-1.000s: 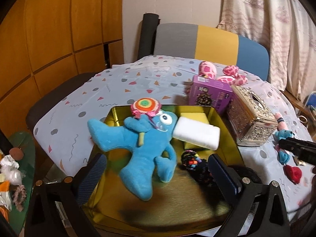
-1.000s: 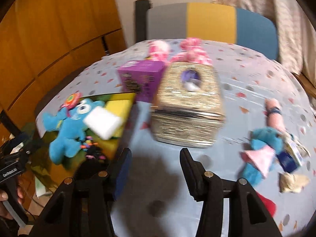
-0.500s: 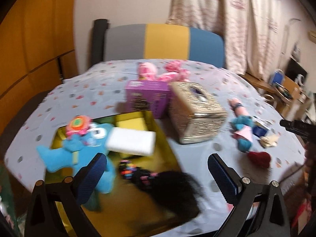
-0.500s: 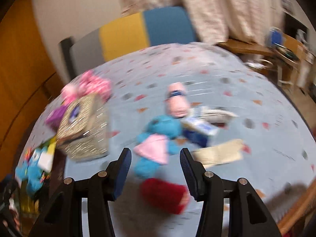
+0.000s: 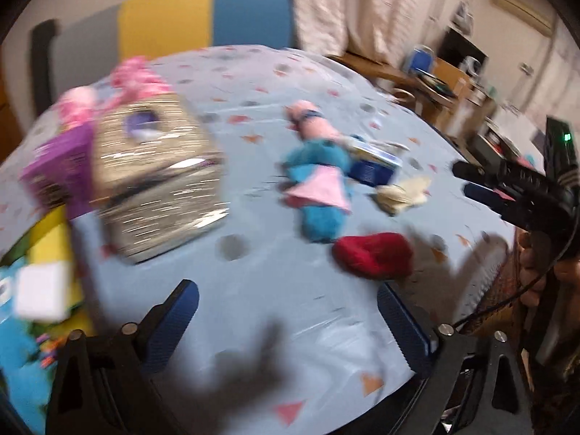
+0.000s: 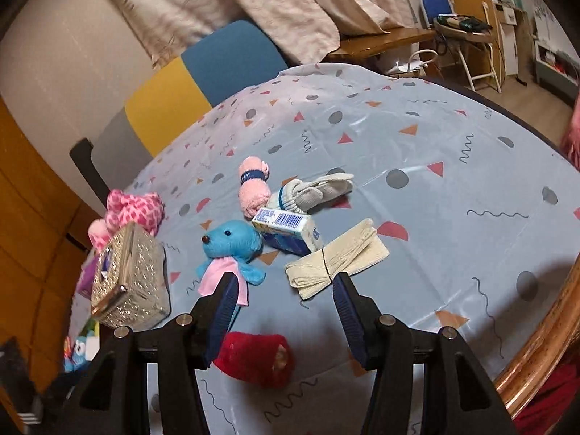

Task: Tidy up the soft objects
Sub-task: 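Move the left tool back to the table and grasp the red cloth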

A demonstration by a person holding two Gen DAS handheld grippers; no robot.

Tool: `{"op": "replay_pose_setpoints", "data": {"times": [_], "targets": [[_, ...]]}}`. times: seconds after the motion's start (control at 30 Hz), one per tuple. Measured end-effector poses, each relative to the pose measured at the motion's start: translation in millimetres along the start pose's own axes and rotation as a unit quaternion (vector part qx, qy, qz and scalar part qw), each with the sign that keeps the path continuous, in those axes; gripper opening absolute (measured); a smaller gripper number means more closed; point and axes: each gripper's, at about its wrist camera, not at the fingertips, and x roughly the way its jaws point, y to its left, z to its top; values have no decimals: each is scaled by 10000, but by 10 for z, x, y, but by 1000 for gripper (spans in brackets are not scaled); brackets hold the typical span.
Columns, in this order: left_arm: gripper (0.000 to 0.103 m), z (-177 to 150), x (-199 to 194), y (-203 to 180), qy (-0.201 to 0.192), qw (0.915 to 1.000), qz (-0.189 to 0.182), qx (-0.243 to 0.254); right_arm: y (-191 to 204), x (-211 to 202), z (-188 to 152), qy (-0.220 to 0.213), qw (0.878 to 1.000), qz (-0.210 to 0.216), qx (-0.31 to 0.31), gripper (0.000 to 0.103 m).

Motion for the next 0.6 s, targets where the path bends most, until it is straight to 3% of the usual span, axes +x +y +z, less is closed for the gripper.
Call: {"op": "replay_pose_setpoints", "data": {"times": [0.27, 0.33, 0.5, 0.57, 0.6], "targets": [[84, 139, 564, -780, 12, 9925, -493, 1118, -81, -10, 17, -89, 9994, 238, 243, 55], [72, 179, 724, -894, 72, 9907, -504, 1263, -127, -31, 18, -162, 9987, 291, 377, 55], [61, 167, 1198, -971, 546, 9885, -345, 1366, -267, -48, 25, -249, 9955, 471, 785, 56], [60, 111, 1201, -977, 388, 9890, -331, 1389, -290, -38, 29, -219, 9948, 497, 860, 56], [54, 84, 1187, -991, 357, 9884, -294, 1449, -298, -34, 30, -207, 9946, 499, 891, 56]]}}
